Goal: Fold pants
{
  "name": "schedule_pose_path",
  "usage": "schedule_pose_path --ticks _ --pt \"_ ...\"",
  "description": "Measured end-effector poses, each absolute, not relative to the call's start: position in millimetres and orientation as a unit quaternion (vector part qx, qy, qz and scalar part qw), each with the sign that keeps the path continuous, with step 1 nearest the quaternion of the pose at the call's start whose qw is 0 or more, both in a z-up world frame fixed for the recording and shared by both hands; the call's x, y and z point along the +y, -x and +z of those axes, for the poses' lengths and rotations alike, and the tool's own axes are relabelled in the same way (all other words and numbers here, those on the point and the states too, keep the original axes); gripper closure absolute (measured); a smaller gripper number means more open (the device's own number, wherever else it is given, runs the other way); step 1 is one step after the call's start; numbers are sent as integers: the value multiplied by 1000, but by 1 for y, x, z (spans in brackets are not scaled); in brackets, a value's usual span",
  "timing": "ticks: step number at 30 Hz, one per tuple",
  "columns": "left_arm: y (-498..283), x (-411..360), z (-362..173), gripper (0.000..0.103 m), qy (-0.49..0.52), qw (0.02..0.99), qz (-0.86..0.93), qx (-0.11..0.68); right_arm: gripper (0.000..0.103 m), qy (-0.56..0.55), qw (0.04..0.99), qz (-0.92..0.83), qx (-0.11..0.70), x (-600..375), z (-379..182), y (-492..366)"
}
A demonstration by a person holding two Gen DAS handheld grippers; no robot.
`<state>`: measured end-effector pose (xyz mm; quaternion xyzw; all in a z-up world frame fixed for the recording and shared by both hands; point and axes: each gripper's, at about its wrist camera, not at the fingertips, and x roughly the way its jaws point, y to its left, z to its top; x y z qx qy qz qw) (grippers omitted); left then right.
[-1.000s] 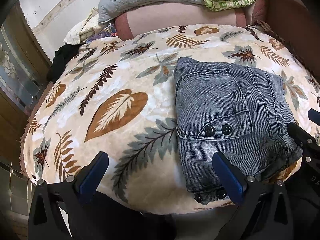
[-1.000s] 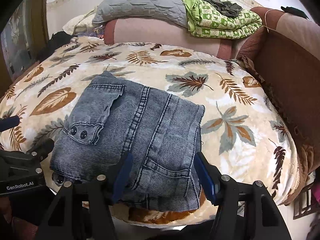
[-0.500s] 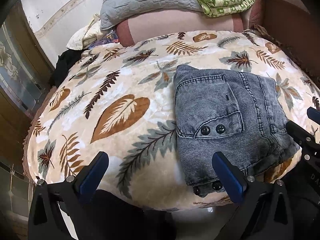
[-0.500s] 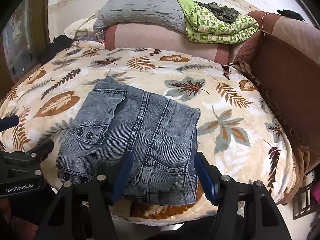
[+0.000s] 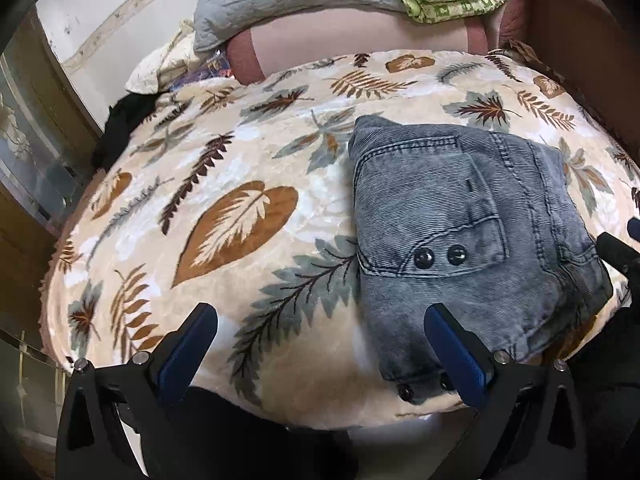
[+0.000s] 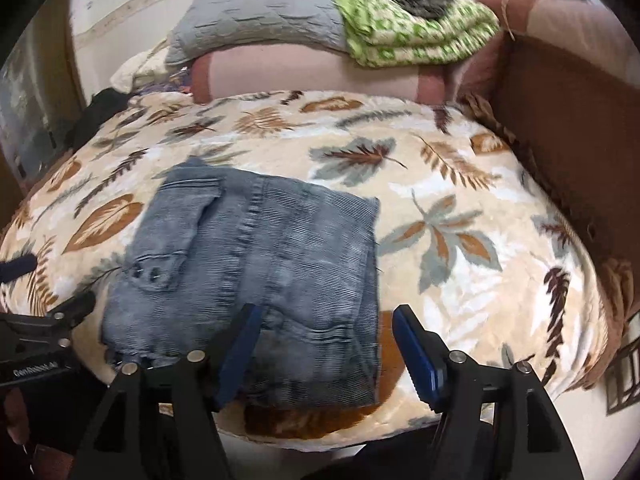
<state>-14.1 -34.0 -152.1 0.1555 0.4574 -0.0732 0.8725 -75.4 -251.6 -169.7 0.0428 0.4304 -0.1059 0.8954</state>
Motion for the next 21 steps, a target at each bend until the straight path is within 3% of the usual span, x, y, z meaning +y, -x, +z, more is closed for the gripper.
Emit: schedule_pose_path --ticks 21 --pt "-47 -34 -182 0 -99 847 -119 509 31 -261 859 -13 441 -335 -232 58"
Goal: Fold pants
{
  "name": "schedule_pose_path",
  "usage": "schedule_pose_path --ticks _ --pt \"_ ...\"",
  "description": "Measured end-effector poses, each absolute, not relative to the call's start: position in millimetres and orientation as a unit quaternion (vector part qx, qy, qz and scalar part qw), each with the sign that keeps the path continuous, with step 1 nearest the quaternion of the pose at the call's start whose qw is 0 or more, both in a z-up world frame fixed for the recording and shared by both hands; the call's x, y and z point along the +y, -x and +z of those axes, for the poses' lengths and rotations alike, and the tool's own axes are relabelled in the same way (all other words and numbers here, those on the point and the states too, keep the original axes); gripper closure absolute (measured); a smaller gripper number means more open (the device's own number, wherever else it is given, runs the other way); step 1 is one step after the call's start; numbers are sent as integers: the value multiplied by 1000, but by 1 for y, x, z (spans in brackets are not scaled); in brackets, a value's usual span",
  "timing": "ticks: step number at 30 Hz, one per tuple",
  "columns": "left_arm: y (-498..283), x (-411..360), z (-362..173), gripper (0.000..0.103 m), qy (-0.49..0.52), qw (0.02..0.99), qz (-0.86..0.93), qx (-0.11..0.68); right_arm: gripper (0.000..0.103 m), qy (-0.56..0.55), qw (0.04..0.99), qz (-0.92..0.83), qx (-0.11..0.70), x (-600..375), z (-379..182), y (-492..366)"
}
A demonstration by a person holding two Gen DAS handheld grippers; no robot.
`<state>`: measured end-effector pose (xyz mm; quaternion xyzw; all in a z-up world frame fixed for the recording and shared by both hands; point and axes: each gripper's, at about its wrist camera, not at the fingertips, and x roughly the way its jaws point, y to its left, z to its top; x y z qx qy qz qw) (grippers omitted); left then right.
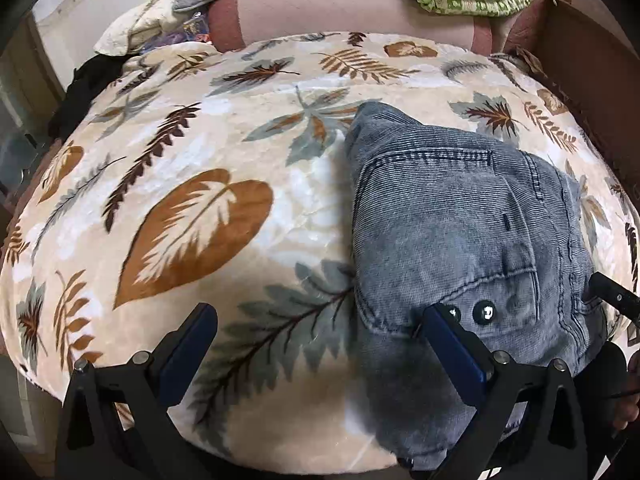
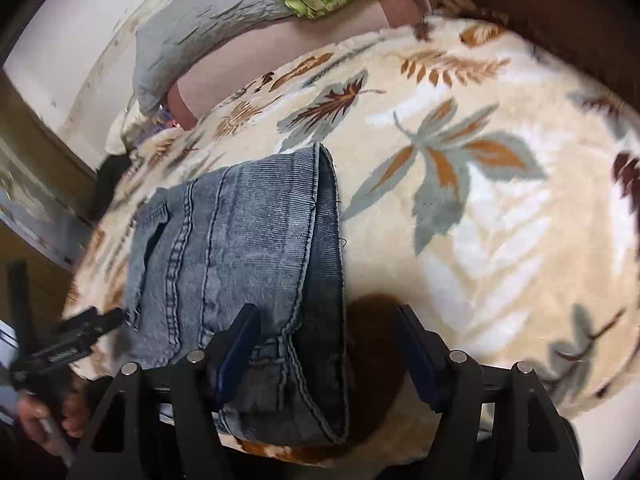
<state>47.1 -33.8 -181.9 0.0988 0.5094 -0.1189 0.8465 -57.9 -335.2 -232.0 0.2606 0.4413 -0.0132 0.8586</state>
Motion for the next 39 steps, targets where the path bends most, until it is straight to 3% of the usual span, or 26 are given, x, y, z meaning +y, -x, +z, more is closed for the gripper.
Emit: schedule_pose_path --ticks 5,16,21,25,27,29,31,36,39 --pt "-56 -36 -194 0 -87 837 -125 525 26 -273 860 23 430 -333 -236 46" --pt "-54 -19 -191 0 -27 831 -151 535 26 -258 864 74 427 -302 -242 22" --pt "-60 -24 -202 0 -25 830 -144 539 46 -248 868 75 424 -296 -241 23" --pt "-60 -23 -202 2 -17 829 -142 541 56 -244 871 73 420 -296 -235 29" --pt "-59 -24 -199 16 -14 826 -157 541 60 -222 877 65 420 -290 -229 29" --pt "-57 -26 -196 45 0 819 -179 545 63 -200 885 58 417 -283 -222 30" --pt "-55 -34 -192 56 -8 817 -188 545 65 -179 892 58 411 -276 -214 31" --pt "-57 -35 -187 51 -5 818 -178 547 65 -172 885 41 431 -276 -218 28" --pt "-54 -26 -187 30 0 820 -165 549 62 -201 878 41 432 -286 -229 30"
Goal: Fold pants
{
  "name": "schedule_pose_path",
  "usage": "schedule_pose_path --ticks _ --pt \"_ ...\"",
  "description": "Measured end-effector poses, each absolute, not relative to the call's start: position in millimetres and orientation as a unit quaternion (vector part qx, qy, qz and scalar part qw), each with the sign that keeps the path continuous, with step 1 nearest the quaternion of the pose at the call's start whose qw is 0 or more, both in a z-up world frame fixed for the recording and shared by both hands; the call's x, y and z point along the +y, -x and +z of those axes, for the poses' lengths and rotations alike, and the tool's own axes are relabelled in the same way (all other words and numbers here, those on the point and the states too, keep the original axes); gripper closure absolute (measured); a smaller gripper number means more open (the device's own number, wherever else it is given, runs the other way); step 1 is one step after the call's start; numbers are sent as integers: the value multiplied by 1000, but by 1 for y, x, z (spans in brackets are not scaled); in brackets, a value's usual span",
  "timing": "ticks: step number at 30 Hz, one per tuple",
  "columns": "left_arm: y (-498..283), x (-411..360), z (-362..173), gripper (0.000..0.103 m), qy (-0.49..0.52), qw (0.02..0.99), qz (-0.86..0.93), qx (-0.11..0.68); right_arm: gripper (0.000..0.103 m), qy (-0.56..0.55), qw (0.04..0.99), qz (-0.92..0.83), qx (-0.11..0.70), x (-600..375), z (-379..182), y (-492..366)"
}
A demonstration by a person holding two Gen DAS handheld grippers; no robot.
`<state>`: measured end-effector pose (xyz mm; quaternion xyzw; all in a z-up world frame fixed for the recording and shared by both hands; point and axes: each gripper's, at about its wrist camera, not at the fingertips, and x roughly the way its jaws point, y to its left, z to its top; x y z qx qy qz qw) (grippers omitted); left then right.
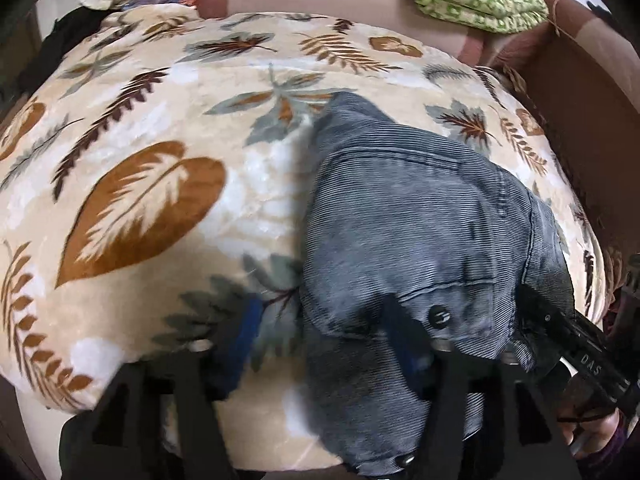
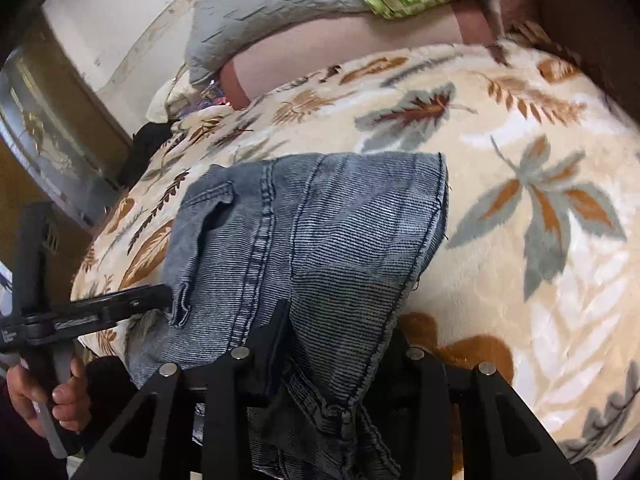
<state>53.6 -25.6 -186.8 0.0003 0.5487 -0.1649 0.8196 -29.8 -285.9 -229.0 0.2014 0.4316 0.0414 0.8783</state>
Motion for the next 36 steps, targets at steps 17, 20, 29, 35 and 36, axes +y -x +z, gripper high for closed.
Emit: schedule_pose_path --ticks 17,20,29,35,36 --pt "-55 -27 -210 17 73 786 -211 577 55 -207 884 38 418 -287 -237 35" --pt "-52 -29 -210 18 68 788 -223 570 55 -209 884 38 416 -288 -238 35" --pt "-50 -41 -201 48 58 791 -255 553 55 -210 885 37 414 -287 -239 36" --pt "-47 -50 -195 64 36 802 -266 534 56 -200 887 34 416 -284 -238 37" --pt "-47 -52 -195 64 29 804 -266 531 56 -199 887 35 416 -284 -237 37"
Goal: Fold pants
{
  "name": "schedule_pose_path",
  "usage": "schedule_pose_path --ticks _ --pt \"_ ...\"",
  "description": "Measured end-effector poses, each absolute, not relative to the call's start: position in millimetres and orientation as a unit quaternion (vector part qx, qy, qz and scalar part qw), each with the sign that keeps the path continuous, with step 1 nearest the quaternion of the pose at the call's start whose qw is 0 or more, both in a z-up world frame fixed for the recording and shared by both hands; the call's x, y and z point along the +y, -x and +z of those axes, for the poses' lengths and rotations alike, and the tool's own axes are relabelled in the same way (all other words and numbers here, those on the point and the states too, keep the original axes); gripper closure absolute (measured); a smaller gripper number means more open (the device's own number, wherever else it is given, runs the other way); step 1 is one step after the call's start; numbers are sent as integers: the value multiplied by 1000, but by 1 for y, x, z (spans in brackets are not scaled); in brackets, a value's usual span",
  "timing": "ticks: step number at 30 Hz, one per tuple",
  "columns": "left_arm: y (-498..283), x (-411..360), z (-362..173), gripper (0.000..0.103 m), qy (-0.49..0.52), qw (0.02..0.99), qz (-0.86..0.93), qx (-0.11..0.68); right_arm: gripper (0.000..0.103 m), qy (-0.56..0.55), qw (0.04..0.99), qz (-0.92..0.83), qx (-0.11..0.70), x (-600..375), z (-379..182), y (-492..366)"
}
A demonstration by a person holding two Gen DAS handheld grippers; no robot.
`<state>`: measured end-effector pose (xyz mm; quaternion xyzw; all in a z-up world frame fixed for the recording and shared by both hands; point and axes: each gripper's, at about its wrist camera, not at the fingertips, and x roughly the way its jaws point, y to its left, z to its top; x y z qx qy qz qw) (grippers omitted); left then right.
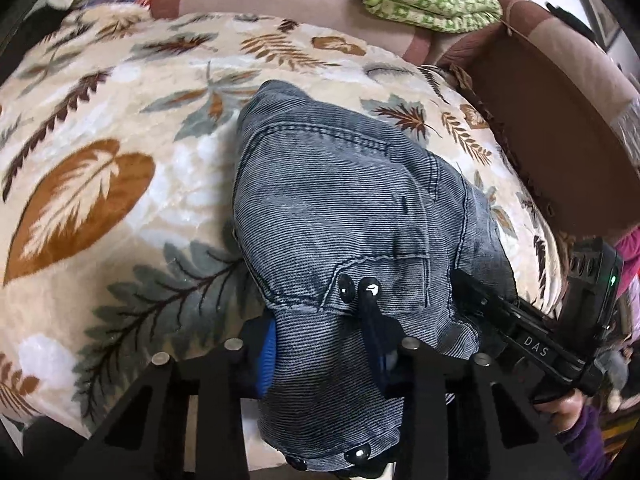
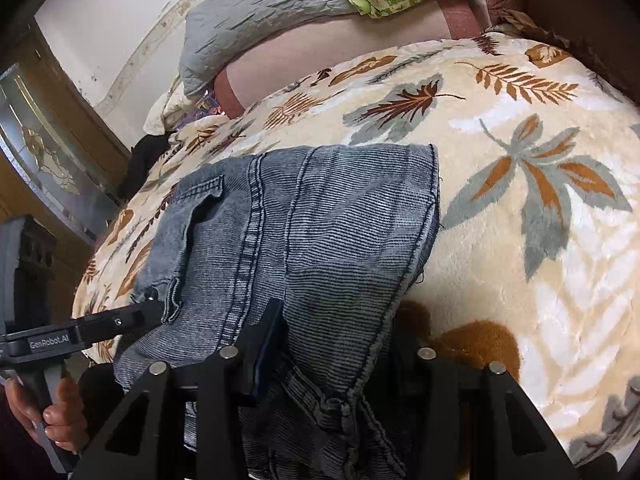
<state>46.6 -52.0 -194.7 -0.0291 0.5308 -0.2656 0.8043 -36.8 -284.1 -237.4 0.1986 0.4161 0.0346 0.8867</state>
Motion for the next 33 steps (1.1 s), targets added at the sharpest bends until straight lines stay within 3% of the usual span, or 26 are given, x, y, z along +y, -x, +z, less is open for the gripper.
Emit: schedule_pose_path --ticks 5,8,13,20,24,30,33 --pt "-54 -44 -205 62 48 794 -261 548 58 -193 887 36 418 -283 -236 35" --pt "-50 -44 -196 74 39 802 -261 535 65 -171 890 31 421 -275 -227 34" --pt "-45 -47 -177 81 22 822 -260 506 73 -144 904 37 402 -261 -200 35" --pt "-61 -32 -128 81 3 863 -244 443 74 -73 934 54 345 -228 -150 9" --pt "-89 -20 -123 81 3 876 -212 434 74 -80 934 63 342 -213 -148 -28" --pt "-132 -20 -183 72 -32 861 -143 487 71 -77 907 48 411 -195 -203 -82" --pt "-130 -12 -202 53 -15 864 -124 489 61 -82 902 22 424 -198 -222 -83"
